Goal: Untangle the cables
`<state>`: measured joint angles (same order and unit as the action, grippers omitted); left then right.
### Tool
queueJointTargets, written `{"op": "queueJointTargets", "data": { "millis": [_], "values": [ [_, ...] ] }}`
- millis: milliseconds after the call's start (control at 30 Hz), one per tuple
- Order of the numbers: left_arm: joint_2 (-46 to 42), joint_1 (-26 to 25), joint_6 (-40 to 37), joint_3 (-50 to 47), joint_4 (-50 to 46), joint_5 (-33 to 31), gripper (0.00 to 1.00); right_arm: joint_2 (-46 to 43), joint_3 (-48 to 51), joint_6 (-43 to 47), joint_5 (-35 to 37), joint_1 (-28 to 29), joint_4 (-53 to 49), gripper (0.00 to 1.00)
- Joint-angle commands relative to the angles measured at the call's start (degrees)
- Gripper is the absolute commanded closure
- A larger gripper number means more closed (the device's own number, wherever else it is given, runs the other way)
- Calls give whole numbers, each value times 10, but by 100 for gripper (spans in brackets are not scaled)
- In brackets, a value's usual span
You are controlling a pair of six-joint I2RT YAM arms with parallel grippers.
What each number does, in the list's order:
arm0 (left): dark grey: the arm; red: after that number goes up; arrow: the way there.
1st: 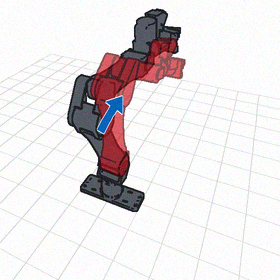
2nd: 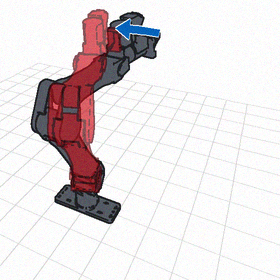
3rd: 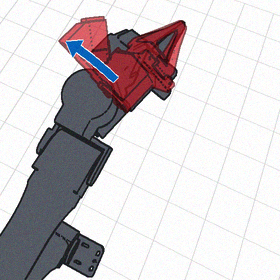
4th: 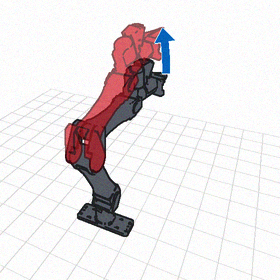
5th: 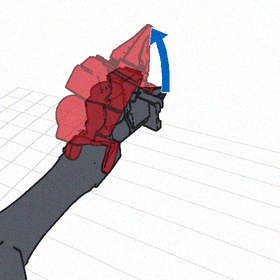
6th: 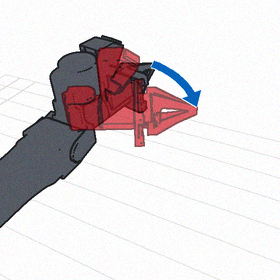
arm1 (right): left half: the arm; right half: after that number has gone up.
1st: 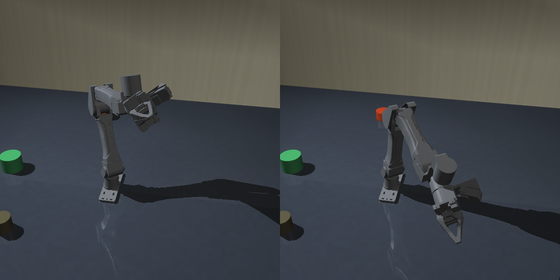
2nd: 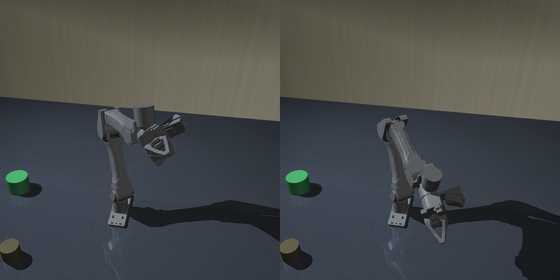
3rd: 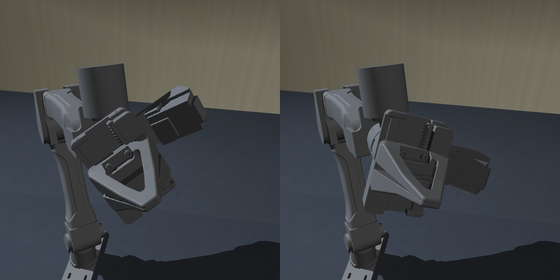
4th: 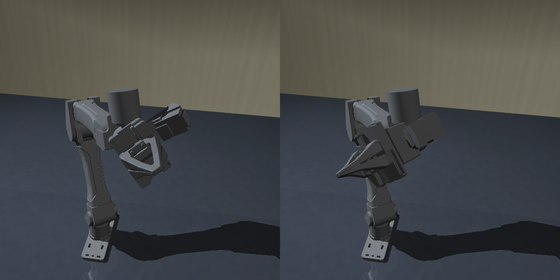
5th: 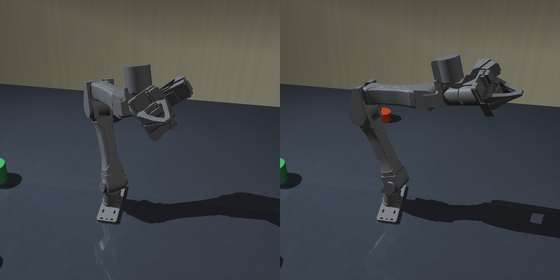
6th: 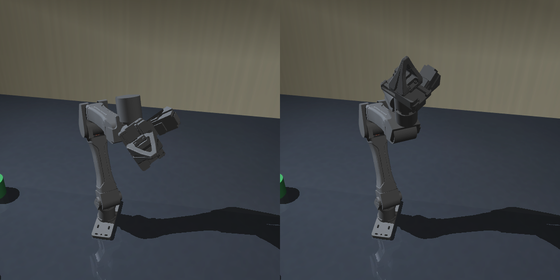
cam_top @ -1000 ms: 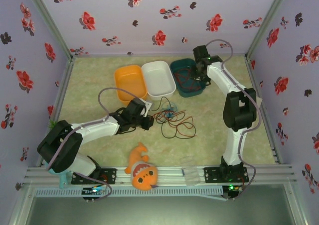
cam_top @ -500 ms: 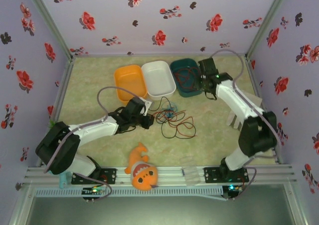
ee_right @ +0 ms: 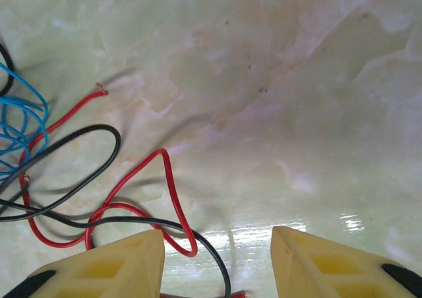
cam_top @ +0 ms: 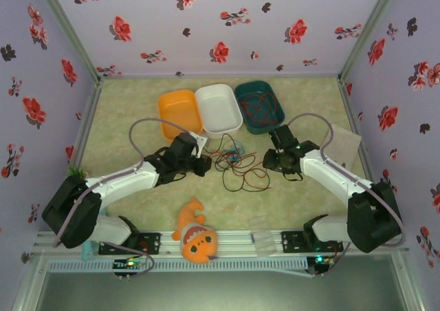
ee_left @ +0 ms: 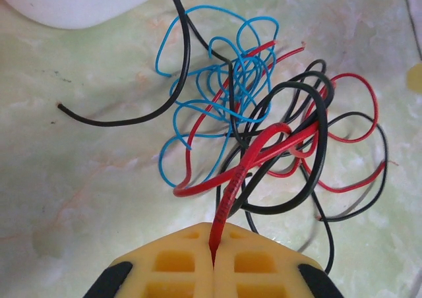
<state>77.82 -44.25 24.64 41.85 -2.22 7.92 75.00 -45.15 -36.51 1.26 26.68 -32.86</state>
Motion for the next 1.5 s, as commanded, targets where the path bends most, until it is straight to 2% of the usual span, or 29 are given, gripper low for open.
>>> {"op": "queueJointTargets", "data": {
  "millis": [0,167,300,400,467,567,967,1267,1467],
  "values": [
    [-26,0,16,1,-4,-10,100,25,7,-18,-19,3,56,53],
    [-43,-1,17,-4,-7,-15,100,81,5,-18,-43,3,103,56],
    [-43,0,16,1,-16,-16,100,111,0,-24,-45,2,113,61],
    [-51,0,16,3,-28,-18,100,114,4,-26,-37,2,107,73],
    [-60,-1,17,4,-38,-24,100,108,4,-25,-27,2,93,88],
    [-74,0,15,12,-63,-34,100,78,2,-23,-3,2,65,99],
    [-146,5,0,34,-172,-90,100,-92,-63,-6,140,2,-130,100],
    [-145,9,-9,36,-204,-111,100,-162,-146,7,196,2,-224,100],
    [-150,9,-20,36,-204,-107,100,-176,-209,28,197,1,-239,100]
  ]
}}
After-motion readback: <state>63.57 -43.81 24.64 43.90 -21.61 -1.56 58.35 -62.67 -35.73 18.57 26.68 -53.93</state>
